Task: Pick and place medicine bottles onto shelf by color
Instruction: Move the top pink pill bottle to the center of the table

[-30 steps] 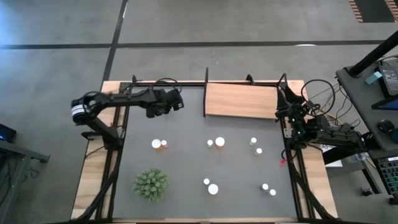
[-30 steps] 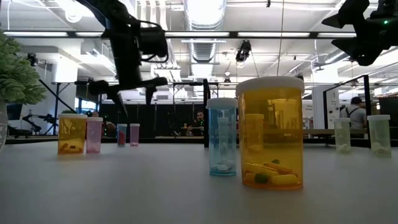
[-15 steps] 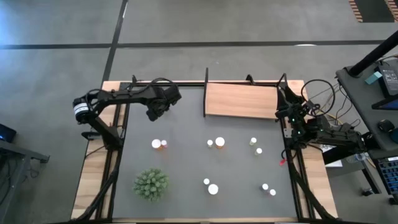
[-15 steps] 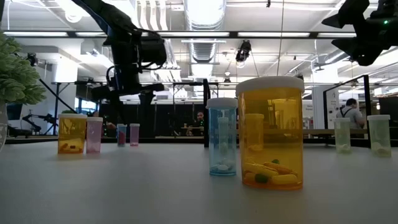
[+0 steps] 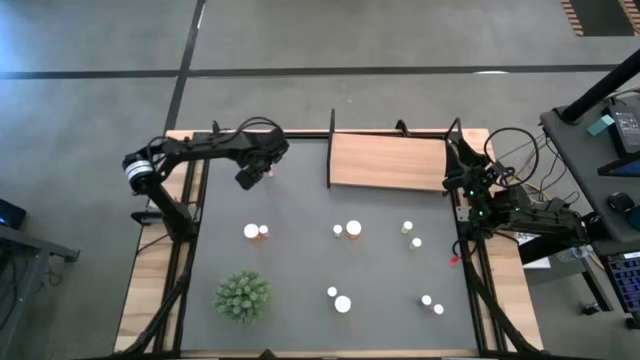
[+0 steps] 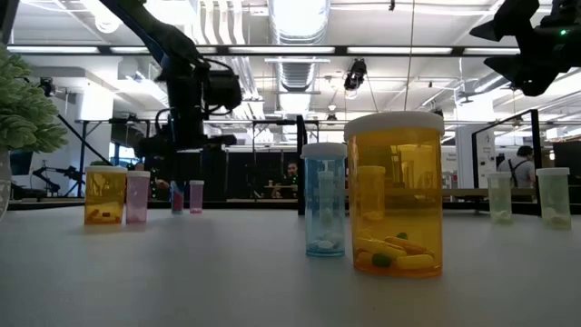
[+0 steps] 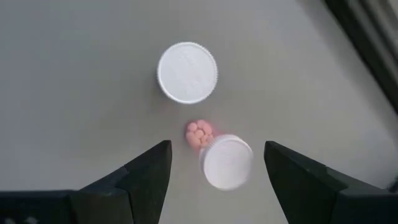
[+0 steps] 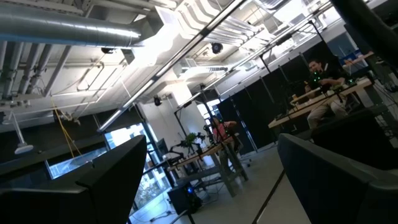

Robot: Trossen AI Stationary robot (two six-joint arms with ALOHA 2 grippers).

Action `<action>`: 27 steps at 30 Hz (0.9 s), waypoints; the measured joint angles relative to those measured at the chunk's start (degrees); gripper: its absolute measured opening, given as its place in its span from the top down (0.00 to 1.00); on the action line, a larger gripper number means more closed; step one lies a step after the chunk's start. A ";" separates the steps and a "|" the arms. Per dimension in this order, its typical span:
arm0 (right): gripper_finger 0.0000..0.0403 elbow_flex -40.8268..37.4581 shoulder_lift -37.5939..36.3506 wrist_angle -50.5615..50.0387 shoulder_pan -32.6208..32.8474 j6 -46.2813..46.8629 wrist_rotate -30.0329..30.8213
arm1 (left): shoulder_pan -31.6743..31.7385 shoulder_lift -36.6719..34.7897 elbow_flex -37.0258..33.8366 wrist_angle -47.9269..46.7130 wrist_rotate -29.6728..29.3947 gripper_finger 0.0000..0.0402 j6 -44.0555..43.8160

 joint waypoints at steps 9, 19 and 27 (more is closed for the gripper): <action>0.13 -0.02 -0.02 -0.01 -0.01 -0.01 -0.02 | 1.13 2.89 0.79 0.87 1.34 0.40 0.11; 0.13 -0.02 -0.02 0.00 0.00 0.00 -0.02 | 1.11 2.89 0.62 0.92 1.34 0.59 0.29; 0.13 0.00 -0.02 0.00 0.01 -0.01 -0.02 | 1.06 2.89 0.55 0.91 1.36 0.79 2.16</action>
